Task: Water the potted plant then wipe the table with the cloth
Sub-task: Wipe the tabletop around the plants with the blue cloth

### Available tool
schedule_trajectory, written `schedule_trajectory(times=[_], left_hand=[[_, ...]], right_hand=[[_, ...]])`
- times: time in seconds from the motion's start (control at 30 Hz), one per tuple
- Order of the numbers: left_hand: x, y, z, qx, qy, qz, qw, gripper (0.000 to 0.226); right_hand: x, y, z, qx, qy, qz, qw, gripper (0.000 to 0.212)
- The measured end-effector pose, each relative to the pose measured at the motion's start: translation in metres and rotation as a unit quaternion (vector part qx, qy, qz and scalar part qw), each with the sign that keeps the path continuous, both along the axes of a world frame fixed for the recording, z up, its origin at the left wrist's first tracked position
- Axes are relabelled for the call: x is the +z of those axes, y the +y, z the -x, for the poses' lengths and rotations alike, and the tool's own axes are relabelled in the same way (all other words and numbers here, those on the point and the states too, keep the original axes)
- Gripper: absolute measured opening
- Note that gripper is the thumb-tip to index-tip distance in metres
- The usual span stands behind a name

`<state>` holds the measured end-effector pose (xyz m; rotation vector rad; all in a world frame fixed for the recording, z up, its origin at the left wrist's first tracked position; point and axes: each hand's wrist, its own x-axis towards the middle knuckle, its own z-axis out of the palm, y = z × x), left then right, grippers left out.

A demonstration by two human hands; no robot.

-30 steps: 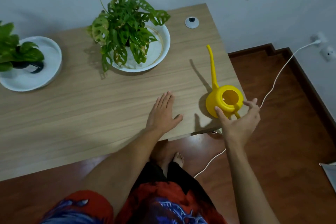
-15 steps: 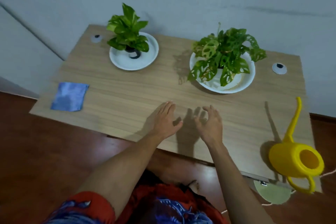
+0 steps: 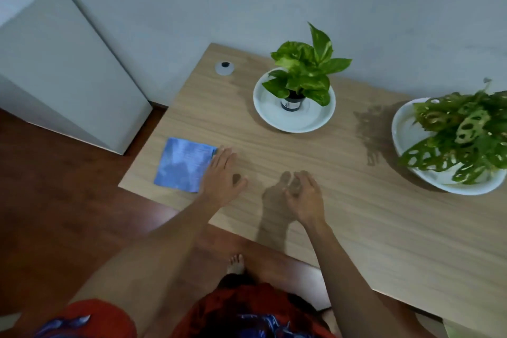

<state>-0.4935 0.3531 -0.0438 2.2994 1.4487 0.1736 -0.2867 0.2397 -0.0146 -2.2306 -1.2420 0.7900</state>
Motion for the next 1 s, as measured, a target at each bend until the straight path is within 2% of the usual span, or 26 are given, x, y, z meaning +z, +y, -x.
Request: schedule_trajectory(times=[0.13, 0.23, 0.33, 0.57, 0.7, 0.87, 1.0], left_hand=[[-0.005, 0.034, 0.065, 0.034, 0.008, -0.073, 0.997, 0.063], [-0.014, 0.05, 0.104, 0.077, 0.03, -0.067, 0.994, 0.076], [-0.031, 0.054, 0.121, 0.048, 0.069, -0.04, 0.996, 0.088], [-0.042, 0.076, 0.115, 0.029, 0.111, -0.053, 0.992, 0.09], [-0.04, 0.098, 0.097, -0.002, 0.111, -0.067, 0.992, 0.078], [-0.042, 0.112, 0.068, -0.081, 0.083, -0.101, 0.988, 0.077], [-0.043, 0.101, 0.037, -0.106, 0.092, -0.086, 0.986, 0.072]], right_hand=[[-0.017, 0.003, 0.037, 0.019, -0.093, 0.085, 0.992, 0.065], [-0.025, 0.003, 0.047, 0.015, -0.127, 0.111, 0.986, 0.071], [-0.027, 0.006, 0.051, 0.019, -0.148, 0.135, 0.979, 0.071], [-0.036, 0.011, 0.056, 0.029, -0.187, 0.163, 0.968, 0.073], [-0.037, 0.012, 0.054, 0.041, -0.2, 0.183, 0.962, 0.074], [-0.035, 0.012, 0.051, 0.046, -0.179, 0.178, 0.967, 0.075], [-0.033, 0.009, 0.048, 0.046, -0.157, 0.145, 0.976, 0.074]])
